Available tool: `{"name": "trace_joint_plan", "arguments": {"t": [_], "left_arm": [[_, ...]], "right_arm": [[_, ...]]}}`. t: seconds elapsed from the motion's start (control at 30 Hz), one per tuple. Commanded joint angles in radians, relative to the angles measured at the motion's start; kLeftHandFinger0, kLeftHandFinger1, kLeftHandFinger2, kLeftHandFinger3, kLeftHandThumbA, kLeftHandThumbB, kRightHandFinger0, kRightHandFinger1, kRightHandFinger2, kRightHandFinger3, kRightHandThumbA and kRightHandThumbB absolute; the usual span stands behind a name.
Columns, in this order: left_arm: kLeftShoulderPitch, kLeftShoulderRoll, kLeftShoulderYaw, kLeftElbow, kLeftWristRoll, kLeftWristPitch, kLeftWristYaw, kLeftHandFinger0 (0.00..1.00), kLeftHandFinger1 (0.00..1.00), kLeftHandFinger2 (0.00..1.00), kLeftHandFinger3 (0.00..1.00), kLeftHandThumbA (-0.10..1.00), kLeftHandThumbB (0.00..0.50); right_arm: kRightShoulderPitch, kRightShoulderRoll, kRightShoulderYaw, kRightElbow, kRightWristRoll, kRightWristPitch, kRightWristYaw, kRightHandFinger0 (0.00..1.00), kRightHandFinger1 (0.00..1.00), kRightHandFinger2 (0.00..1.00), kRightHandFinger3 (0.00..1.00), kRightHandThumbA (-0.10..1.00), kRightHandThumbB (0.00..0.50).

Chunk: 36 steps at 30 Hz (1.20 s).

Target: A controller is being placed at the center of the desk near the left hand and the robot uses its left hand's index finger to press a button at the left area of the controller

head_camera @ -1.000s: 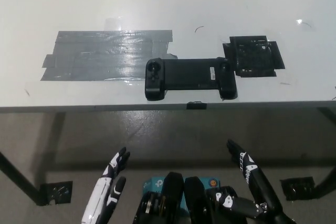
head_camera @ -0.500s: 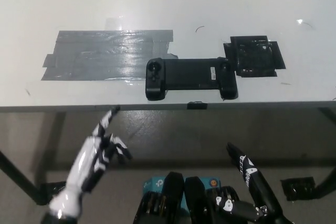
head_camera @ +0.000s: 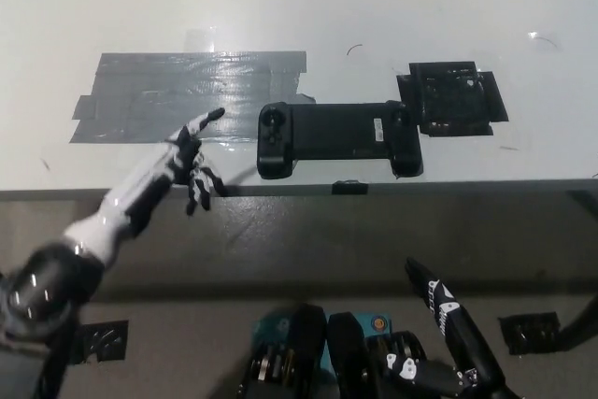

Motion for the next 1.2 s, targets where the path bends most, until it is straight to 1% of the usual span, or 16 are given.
{"name": "trace_joint_plan", "arguments": {"t": [0.0, 0.03, 0.13, 0.17, 0.27, 0.43, 0.5, 0.57, 0.63, 0.7, 0.77, 0.87, 0.93, 0.97, 1.07, 1.17], "left_arm": [[-0.190, 0.056, -0.007, 0.134, -0.247, 0.306, -0.286, 0.07, 0.19, 0.42, 1.00, 1.00, 0.382], [-0.223, 0.068, -0.027, 0.160, -0.229, 0.338, -0.308, 0.07, 0.22, 0.46, 1.00, 1.00, 0.412], [-0.269, 0.081, -0.066, 0.200, -0.200, 0.366, -0.352, 0.07, 0.24, 0.51, 1.00, 1.00, 0.397], [-0.284, 0.084, -0.078, 0.218, -0.188, 0.361, -0.363, 0.11, 0.24, 0.51, 1.00, 1.00, 0.393], [-0.314, 0.094, -0.111, 0.249, -0.158, 0.364, -0.383, 0.10, 0.21, 0.49, 1.00, 1.00, 0.392], [-0.365, 0.105, -0.158, 0.322, -0.131, 0.362, -0.432, 0.07, 0.25, 0.53, 1.00, 1.00, 0.417], [-0.379, 0.114, -0.178, 0.338, -0.120, 0.357, -0.456, 0.05, 0.25, 0.51, 1.00, 1.00, 0.433], [-0.389, 0.129, -0.208, 0.331, -0.101, 0.361, -0.476, 0.10, 0.24, 0.49, 1.00, 1.00, 0.427], [-0.400, 0.137, -0.231, 0.338, -0.090, 0.358, -0.497, 0.11, 0.26, 0.49, 1.00, 1.00, 0.438], [-0.407, 0.141, -0.240, 0.349, -0.101, 0.368, -0.510, 0.12, 0.21, 0.43, 1.00, 1.00, 0.429], [-0.403, 0.153, -0.248, 0.354, -0.106, 0.368, -0.528, 0.01, 0.01, 0.24, 1.00, 1.00, 0.430], [-0.403, 0.160, -0.248, 0.348, -0.102, 0.368, -0.531, 0.00, 0.00, 0.08, 1.00, 1.00, 0.407], [-0.395, 0.148, -0.229, 0.351, -0.119, 0.368, -0.514, 0.00, 0.00, 0.03, 1.00, 1.00, 0.397], [-0.395, 0.142, -0.220, 0.356, -0.120, 0.368, -0.510, 0.00, 0.00, 0.04, 1.00, 1.00, 0.399], [-0.404, 0.140, -0.219, 0.365, -0.109, 0.368, -0.509, 0.00, 0.00, 0.08, 1.00, 1.00, 0.439], [-0.414, 0.135, -0.219, 0.368, -0.101, 0.368, -0.503, 0.00, 0.00, 0.19, 1.00, 1.00, 0.439]], "right_arm": [[-0.013, -0.018, -0.007, -0.049, -0.006, -0.031, 0.016, 1.00, 1.00, 1.00, 1.00, 0.89, 0.263], [-0.016, -0.018, -0.007, -0.049, -0.005, -0.034, 0.017, 1.00, 1.00, 1.00, 1.00, 0.88, 0.256], [-0.013, -0.020, -0.007, -0.055, -0.007, -0.035, 0.015, 1.00, 1.00, 1.00, 1.00, 0.88, 0.259], [-0.014, -0.021, -0.007, -0.054, -0.007, -0.038, 0.014, 1.00, 1.00, 1.00, 1.00, 0.87, 0.254], [-0.011, -0.019, -0.005, -0.056, -0.010, -0.038, 0.011, 1.00, 1.00, 1.00, 1.00, 0.87, 0.255], [-0.025, -0.021, -0.004, -0.059, -0.011, -0.029, 0.014, 1.00, 1.00, 1.00, 1.00, 0.86, 0.251], [-0.031, -0.020, -0.002, -0.058, -0.020, -0.029, 0.013, 1.00, 1.00, 1.00, 1.00, 0.86, 0.249], [-0.035, -0.019, -0.002, -0.056, -0.018, -0.028, 0.015, 1.00, 1.00, 1.00, 1.00, 0.85, 0.248], [-0.038, -0.016, -0.004, -0.053, -0.015, -0.027, 0.015, 1.00, 1.00, 1.00, 1.00, 0.85, 0.252], [-0.038, -0.017, -0.006, -0.058, -0.011, -0.020, 0.018, 1.00, 1.00, 1.00, 1.00, 0.83, 0.254], [-0.027, -0.015, -0.001, -0.060, -0.009, -0.023, 0.022, 1.00, 1.00, 1.00, 1.00, 0.83, 0.253], [-0.018, -0.016, -0.001, -0.059, -0.011, -0.027, 0.021, 1.00, 1.00, 1.00, 1.00, 0.83, 0.257], [-0.010, -0.022, -0.001, -0.069, -0.014, -0.024, 0.023, 1.00, 1.00, 1.00, 1.00, 0.82, 0.245], [-0.010, -0.022, -0.001, -0.070, -0.017, -0.025, 0.022, 1.00, 1.00, 1.00, 1.00, 0.82, 0.244], [-0.017, -0.020, -0.001, -0.069, -0.016, -0.022, 0.024, 1.00, 1.00, 1.00, 1.00, 0.82, 0.244], [-0.021, -0.023, -0.003, -0.072, -0.013, -0.018, 0.029, 1.00, 1.00, 1.00, 1.00, 0.82, 0.240]]}}
